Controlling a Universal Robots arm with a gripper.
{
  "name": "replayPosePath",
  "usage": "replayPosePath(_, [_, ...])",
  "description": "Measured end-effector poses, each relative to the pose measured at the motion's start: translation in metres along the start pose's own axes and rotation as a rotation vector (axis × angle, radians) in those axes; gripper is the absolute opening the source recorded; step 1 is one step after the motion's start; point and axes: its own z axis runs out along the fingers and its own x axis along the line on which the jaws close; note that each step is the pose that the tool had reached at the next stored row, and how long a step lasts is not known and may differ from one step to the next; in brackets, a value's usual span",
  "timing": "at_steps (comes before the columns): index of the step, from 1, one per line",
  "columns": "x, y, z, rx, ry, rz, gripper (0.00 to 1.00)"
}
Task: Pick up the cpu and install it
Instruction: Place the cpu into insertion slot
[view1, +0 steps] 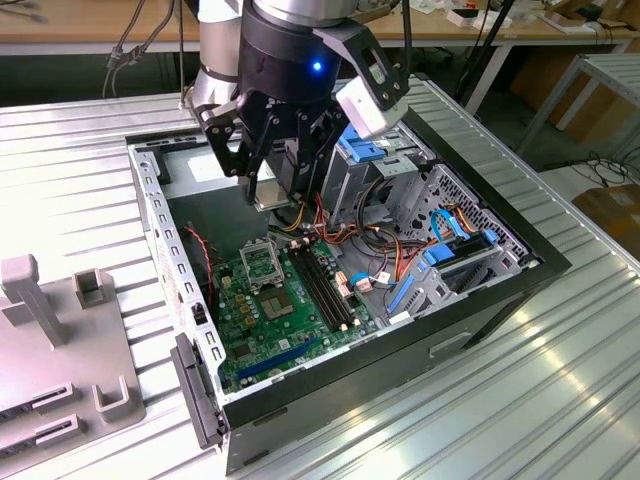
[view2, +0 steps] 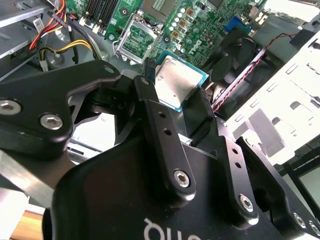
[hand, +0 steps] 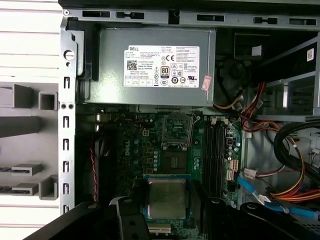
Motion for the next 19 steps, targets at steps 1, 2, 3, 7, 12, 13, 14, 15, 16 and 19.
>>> replayPosePath(1, [0.0000,-0.0001,0.0000,0.0000,0.0001,0.000,0.47])
replayPosePath(2, [0.0000,-0.0003,0.0000,0.0000,0.0000,0.000,0.47])
replayPosePath(3, [-0.0001,-0.0005,0.0000,0.0000,0.0000,0.000,0.47])
replayPosePath(7, [-0.0011,-0.0014,0.0000,0.0000,0.0000,0.000,0.47])
replayPosePath(12, [-0.0055,-0.0017,0.0000,-0.0001,0.0000,0.000,0.47])
replayPosePath(13, [-0.0061,-0.0017,0.0001,-0.0002,-0.0001,0.000,0.47])
replayPosePath(14, [-0.0071,-0.0018,0.0001,0.0000,0.0000,0.000,0.47])
replayPosePath(15, [-0.0076,-0.0019,0.0003,0.0001,0.0001,0.000,0.47])
replayPosePath(16, [-0.0077,-0.0020,0.0004,0.0002,0.0001,0.000,0.47])
replayPosePath(19, [-0.0082,-0.0029,0.0018,0.0000,0.0001,0.000,0.47])
